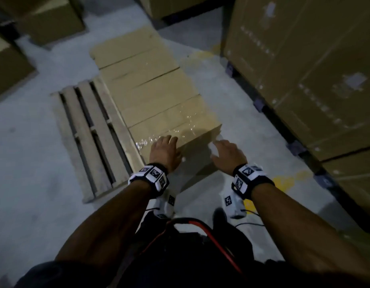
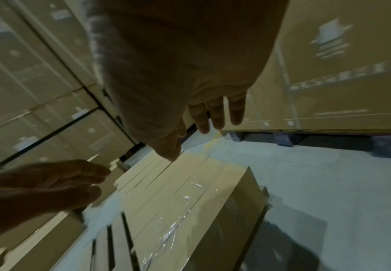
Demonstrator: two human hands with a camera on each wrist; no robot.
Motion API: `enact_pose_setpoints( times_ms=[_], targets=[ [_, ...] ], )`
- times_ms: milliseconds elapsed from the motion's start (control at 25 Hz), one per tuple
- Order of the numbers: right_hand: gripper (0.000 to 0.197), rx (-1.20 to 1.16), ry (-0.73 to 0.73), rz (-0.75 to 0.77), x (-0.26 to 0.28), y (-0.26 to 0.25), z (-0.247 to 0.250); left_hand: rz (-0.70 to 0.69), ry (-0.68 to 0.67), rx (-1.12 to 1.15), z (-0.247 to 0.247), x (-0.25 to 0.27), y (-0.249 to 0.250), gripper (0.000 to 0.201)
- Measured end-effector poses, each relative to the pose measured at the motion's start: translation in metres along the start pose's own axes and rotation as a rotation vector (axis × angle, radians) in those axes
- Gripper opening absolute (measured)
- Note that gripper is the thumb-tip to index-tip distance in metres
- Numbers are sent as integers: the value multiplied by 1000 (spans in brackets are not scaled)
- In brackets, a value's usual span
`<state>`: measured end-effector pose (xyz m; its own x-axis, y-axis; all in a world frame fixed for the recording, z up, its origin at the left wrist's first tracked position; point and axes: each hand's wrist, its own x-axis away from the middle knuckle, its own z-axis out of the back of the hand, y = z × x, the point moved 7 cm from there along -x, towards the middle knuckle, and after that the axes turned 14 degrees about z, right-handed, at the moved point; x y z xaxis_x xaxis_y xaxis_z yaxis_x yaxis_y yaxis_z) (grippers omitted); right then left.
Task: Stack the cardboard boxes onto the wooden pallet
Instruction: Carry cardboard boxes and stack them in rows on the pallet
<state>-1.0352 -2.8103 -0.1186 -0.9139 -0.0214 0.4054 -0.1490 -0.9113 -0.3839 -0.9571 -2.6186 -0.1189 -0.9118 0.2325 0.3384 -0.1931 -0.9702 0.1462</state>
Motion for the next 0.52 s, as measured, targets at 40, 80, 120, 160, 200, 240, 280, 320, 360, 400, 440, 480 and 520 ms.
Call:
enact_pose_setpoints(
  times_ms=[40,80,120,160,200,240,280,320,360,400,440,480,520],
  targets=[
    [61,7,-32,34,0,7,1,55,-14,5,-2,8,4,56],
    [62,15,-58,60,1,13,2,89,-3,12,-3,14,6,56],
    [63,34,-93,92,2,19,3,134,3,18,-5,22,9,56],
    [63,51,-112,119,2,23,3,162,6,30,-6,28,10,55],
    [63,62,-121,149,1,26,7,193,19,44,-6,34,12,55],
    [62,63,-124,176,-2,28,10,222,31,57,-6,38,12,55],
    [62,57,-131,190,-3,30,11,245,35,63,-7,41,12,54],
    [62,56,-143,209,-6,31,12,270,38,75,-10,42,10,54],
    [62,62,-153,220,-9,31,12,289,40,83,-13,43,9,54],
    [62,70,-163,230,-13,32,12,305,45,93,-16,42,8,55],
    [62,76,-166,235,-15,33,12,315,43,100,-18,41,8,55],
    [61,82,-161,241,-18,34,11,319,36,102,-22,38,8,56],
    [60,90,-157,247,-21,35,9,324,31,105,-27,34,7,57]
  ],
)
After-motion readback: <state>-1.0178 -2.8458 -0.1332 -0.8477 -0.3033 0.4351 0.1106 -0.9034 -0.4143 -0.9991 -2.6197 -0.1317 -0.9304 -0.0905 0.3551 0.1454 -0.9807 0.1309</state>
